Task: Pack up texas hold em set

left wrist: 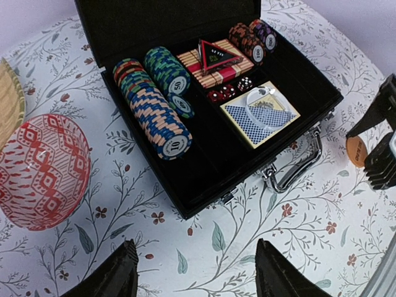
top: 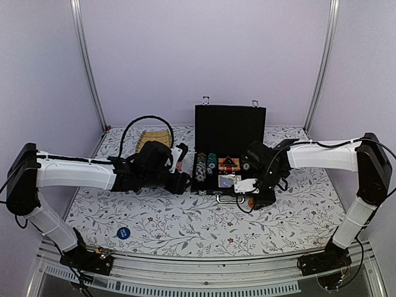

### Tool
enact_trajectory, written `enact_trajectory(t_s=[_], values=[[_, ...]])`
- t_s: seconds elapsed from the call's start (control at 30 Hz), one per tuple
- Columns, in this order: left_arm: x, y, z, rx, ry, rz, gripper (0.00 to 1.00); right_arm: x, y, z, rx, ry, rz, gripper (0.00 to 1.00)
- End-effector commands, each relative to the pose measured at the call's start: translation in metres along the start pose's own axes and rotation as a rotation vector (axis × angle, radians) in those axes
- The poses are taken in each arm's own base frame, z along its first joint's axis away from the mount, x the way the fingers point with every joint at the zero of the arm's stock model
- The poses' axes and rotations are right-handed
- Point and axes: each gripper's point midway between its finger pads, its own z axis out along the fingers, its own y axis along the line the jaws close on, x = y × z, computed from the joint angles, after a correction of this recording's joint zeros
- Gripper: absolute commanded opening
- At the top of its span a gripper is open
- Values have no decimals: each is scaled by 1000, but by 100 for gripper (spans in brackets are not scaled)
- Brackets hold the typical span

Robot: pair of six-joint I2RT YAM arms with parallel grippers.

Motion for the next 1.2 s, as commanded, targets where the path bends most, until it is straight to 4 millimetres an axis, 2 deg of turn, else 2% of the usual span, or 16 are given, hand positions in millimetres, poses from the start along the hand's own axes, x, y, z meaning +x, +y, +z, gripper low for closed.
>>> enact_trajectory(t_s=[0.0, 0.07, 0.17, 0.3, 0.63, 0.77, 1.0, 1.17], values=[[-9, 4, 1, -4, -34, -13, 65, -23, -41, -43, 102, -80, 10, 40], [-9, 4, 1, -3, -35, -15, 65, -31, -63, -55, 147, -110, 20, 40], [-9, 4, 0, -2, -34, -14, 65, -39, -99, -59, 208, -124, 45, 40], [-9, 4, -3, -1, -34, -16, 65, -50, -134, -56, 246, -145, 69, 40], [-1, 9, -7, -14, -28, -30, 65, -69, -201, -27, 320, -178, 140, 41], [1, 10, -6, -15, -24, -32, 66, -73, -220, -15, 353, -176, 152, 41], [3, 11, -6, -21, -19, -28, 66, -78, -239, -3, 380, -182, 158, 42], [6, 11, -5, -22, -12, -26, 66, -84, -242, 2, 371, -202, 153, 43]])
